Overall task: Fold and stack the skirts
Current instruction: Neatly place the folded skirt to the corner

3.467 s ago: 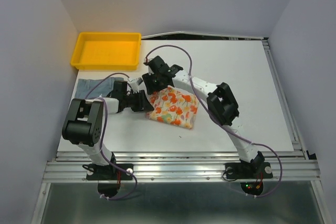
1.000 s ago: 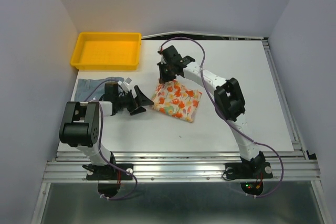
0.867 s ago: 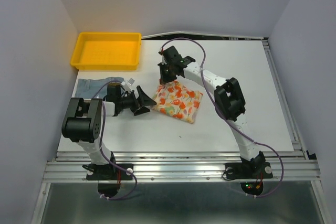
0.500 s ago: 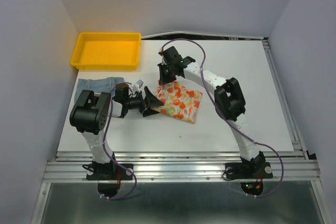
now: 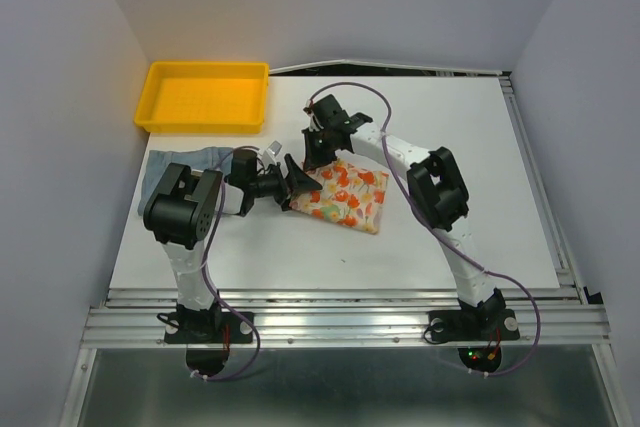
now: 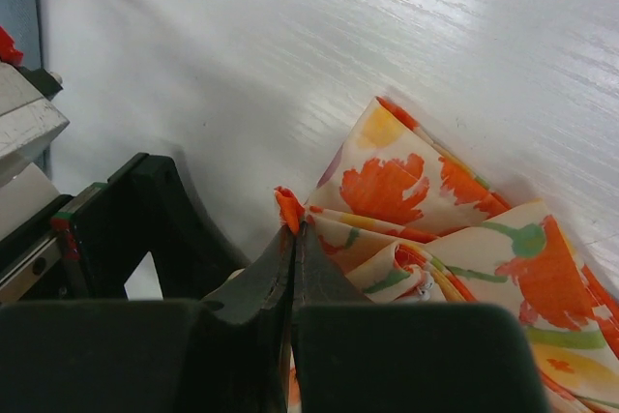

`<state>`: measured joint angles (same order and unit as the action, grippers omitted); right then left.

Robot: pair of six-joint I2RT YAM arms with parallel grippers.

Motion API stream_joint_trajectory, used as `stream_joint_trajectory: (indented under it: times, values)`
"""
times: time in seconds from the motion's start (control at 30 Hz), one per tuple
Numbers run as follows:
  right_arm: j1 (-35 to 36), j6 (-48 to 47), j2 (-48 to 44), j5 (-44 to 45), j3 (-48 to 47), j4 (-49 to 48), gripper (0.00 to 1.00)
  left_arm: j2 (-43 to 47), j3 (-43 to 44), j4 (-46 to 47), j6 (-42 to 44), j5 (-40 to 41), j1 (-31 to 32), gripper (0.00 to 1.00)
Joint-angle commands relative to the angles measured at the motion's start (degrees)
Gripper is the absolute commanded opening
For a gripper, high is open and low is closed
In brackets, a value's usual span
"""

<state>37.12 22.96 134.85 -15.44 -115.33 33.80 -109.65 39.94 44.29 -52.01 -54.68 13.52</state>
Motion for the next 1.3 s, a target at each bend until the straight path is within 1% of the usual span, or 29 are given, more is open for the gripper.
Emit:
stream_joint_trajectory:
  times: [0.0, 0.13, 0.23, 0.33, 0.37, 0.43, 0.5, 0.53, 0.57, 0.6, 0.63, 0.67, 0.7, 0.73, 0.77, 0.8, 0.83, 0.87, 0.93, 0.97, 1.07, 1.1, 1.27]
  values:
    - [-0.12, 0.68, -3.89, -0.12, 0.19, -2.16, 0.01, -1.89, 0.05, -9.48, 9.46, 14.94, 0.19, 0.97]
    - [-0.12, 0.86, -3.63, 0.77, -1.65, -1.81, 0.01, -2.5, 0.39, -10.28, 11.22, 14.16, 0.63, 0.97]
    - [-0.12, 0.95, -4.06, -0.03, -1.83, -1.9, 0.01, -3.9, 2.59, -10.28, 13.33, 14.16, 1.42, 0.93]
    - [-0.12, 0.86, -4.5, -0.64, -1.22, -1.9, 0.01, -5.84, 4.79, -10.28, 14.04, 14.16, 1.95, 0.85]
    - [-0.12, 0.86, -4.5, -0.9, -1.21, -1.9, 0.01, -6.89, 5.4, -10.37, 14.04, 14.07, 2.04, 0.8]
    - [-0.12, 0.68, -4.51, -1.17, -1.21, -1.9, 0.01, -7.6, 6.9, -10.45, 14.21, 13.46, 2.13, 0.74]
    - [-0.12, 0.51, -4.42, -1.7, -1.48, -1.9, 0.01, -7.6, 7.52, -10.89, 14.48, 13.54, 2.21, 0.63]
    - [-0.12, 0.16, -4.16, -1.7, -2.17, -1.72, 0.07, -6.73, 7.87, -11.76, 15.09, 13.72, 2.21, 0.58]
    - [-0.12, 0.07, -4.24, -1.44, -2.44, -1.63, 0.2, -6.72, 8.04, -12.9, 15.7, 13.98, 2.21, 0.53]
    - [-0.64, -0.11, -4.33, -0.65, -2.62, -1.63, 0.34, -5.42, 8.83, -14.57, 16.58, 15.37, 2.21, 0.42]
    - [-1.26, -0.46, -4.5, -0.64, -3.32, -1.63, 0.37, -4.62, 9.36, -16.5, 17.63, 16.43, 2.21, 0.35]
    - [-1.79, -0.46, -4.68, -0.56, -3.67, -1.63, 0.41, -2.87, 10.06, -21.13, 18.86, 17.49, 2.21, 0.29]
    - [-2.84, -0.55, -5.46, 0.14, -3.94, -1.55, 0.57, -2.07, 10.85, -23.44, 21.92, 19.24, 2.21, 0.14]
    - [-3.54, -0.72, -5.73, 0.41, -4.2, -1.55, 0.61, -1.19, 12.51, -25.81, 23.52, 20.3, 2.21, 0.07]
    - [-4.16, -0.99, -6.08, 0.67, -4.99, -1.37, 0.64, 0.64, 13.31, -30.53, 26.32, 22.66, 2.21, 0.0]
    - [-5.56, -1.25, -6.96, 1.55, -5.43, -1.37, 0.78, 1.27, 14.8, -32.84, 28.0, 23.38, 2.21, 0.0]
    - [-6.27, -2.38, -7.49, 1.82, -5.61, -1.37, 0.83, 1.97, 15.6, -35.48, 29.75, 24.6, 2.21, 0.0]
    - [-6.88, -3.0, -8.1, 2.17, -5.87, -1.28, 0.85, 2.68, 16.21, -39.59, 30.99, 25.31, 2.13, 0.0]
    - [-8.64, -5.37, -10.55, 4.88, -5.96, -1.19, 0.99, 6.09, 17.62, -45.31, 35.37, 28.29, 1.95, 0.0]
    - [-9.26, -6.17, -11.53, 6.11, -5.53, -1.11, 1.0, 7.42, 17.8, -47.0, 36.7, 30.48, 1.69, 0.0]
    - [-11.37, -8.45, -15.31, 7.88, -3.33, -1.19, 1.0, 11.72, 17.8, -51.22, 41.45, 34.01, 0.55, 0.0]
    - [-11.37, -8.89, -16.1, 8.06, -2.45, -1.19, 1.0, 13.91, 18.24, -52.72, 42.77, 35.59, -0.67, 0.0]
    - [-11.99, -11.18, -20.84, 8.41, 5.45, -1.19, 1.0, 18.4, 23.33, -61.85, 51.37, 40.52, -5.25, 0.0]
